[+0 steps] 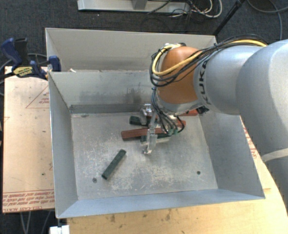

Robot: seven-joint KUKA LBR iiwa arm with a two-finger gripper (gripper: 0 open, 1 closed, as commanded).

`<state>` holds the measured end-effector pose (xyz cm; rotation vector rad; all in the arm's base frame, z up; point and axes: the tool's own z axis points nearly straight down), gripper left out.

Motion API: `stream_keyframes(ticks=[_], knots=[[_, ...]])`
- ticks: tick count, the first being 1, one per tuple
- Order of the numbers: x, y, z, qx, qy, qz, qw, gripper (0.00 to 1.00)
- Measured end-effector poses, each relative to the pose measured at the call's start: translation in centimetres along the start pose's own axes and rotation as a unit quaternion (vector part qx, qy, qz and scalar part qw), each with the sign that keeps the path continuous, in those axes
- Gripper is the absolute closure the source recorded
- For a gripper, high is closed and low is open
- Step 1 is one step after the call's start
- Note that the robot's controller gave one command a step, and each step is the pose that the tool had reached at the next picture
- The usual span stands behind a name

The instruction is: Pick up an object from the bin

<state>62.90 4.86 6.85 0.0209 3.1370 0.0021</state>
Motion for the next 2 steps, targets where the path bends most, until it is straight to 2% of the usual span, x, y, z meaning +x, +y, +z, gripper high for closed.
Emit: stream_keyframes(ticks=[1,2], knots=[[-0.2,0.1,-0.5,0.0,-0.0009,0.0,1.0,1.0],[1.0,0.0,-0.6,-0.001,-0.0056,-0.095,0.9954,1.0]])
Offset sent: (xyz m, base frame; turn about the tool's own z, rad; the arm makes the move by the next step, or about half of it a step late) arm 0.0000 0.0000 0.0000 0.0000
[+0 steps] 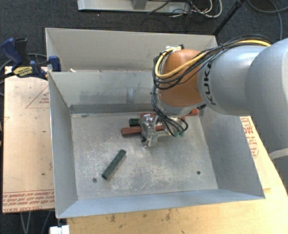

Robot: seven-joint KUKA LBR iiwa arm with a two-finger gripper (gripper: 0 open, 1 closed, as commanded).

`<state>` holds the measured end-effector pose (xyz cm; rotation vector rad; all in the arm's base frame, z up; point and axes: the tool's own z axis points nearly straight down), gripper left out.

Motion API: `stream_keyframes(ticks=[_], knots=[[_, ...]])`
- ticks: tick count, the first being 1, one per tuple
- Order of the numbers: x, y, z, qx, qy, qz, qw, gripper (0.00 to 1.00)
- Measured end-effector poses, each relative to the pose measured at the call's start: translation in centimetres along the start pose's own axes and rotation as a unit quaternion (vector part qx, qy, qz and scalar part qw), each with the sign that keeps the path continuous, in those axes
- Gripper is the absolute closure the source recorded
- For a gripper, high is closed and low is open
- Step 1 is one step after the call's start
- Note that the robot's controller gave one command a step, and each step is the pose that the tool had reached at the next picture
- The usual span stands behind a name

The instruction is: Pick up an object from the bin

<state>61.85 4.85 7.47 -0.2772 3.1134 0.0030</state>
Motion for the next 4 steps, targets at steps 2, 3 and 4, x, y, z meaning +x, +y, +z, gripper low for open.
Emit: stream_keyframes(ticks=[2,3,4], knots=[[0.4,-0.4,0.0,-0.001,0.0011,-0.124,0.9923,1.0],[0.0,1.2,0.1,0.0,0.0041,-0.134,0.991,1.0],[-2.6,5.9,0.2,0.0,0.0044,0.106,0.9944,1.0]])
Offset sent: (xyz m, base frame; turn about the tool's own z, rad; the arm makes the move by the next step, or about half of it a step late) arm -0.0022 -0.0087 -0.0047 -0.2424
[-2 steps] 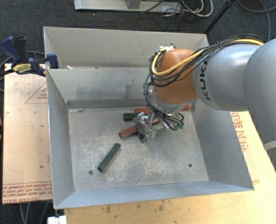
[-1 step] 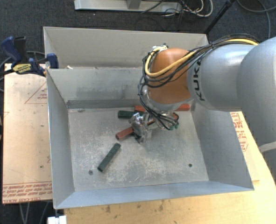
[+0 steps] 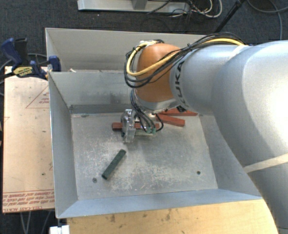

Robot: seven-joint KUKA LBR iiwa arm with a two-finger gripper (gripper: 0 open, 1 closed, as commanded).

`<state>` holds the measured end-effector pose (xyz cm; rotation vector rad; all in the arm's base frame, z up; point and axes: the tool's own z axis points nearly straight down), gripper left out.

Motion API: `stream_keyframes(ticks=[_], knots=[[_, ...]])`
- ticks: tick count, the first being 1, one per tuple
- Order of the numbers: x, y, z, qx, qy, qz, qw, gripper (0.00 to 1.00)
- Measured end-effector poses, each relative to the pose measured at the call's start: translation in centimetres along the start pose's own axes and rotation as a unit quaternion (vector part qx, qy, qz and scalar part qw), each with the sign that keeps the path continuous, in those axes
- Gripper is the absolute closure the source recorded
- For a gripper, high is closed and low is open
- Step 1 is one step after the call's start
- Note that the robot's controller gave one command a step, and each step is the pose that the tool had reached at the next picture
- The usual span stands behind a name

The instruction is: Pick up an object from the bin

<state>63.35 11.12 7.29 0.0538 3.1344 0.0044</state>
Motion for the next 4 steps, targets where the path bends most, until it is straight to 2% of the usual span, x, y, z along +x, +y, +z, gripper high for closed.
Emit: stream_keyframes(ticks=[1,2,3,4], knots=[[1.3,-2.0,-0.8,0.001,0.002,-0.018,0.9998,1.0],[5.8,-5.3,-0.5,0.001,0.0011,-0.017,0.9999,1.0],[9.5,-14.8,-13.8,0.003,-0.0012,-0.019,0.9998,1.0],[9.6,-14.4,-13.4,0.001,0.0021,-0.022,0.9998,0.0]])
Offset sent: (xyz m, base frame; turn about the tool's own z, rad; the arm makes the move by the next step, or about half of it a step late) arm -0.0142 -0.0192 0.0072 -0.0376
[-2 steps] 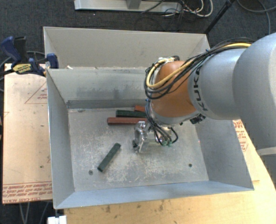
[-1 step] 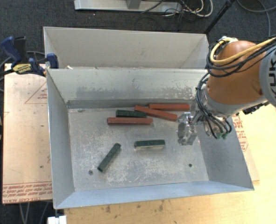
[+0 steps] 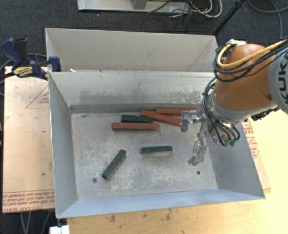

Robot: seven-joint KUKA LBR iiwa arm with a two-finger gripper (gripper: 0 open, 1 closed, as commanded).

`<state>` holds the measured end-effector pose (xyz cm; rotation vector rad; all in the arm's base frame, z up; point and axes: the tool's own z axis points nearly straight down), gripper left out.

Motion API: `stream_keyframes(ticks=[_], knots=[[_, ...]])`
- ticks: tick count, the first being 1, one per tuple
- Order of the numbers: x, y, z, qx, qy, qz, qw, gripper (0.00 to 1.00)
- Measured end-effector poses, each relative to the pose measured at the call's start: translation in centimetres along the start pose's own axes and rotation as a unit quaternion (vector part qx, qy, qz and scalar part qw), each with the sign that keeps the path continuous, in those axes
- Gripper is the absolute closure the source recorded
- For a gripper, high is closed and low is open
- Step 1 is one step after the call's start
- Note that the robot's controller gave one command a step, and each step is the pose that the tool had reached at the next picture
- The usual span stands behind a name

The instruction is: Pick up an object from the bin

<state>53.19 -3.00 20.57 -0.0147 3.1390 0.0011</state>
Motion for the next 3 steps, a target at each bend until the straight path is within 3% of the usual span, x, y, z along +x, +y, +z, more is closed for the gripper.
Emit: stream_keyframes(ticks=[1,2,3], knots=[[-1.8,1.7,13.8,-0.001,0.0013,-0.102,0.9948,0.0],[-1.9,1.7,13.5,0.0,0.0007,-0.102,0.9948,1.0],[-3.5,3.8,-2.7,0.0,-0.0048,-0.086,0.9963,1.0]])
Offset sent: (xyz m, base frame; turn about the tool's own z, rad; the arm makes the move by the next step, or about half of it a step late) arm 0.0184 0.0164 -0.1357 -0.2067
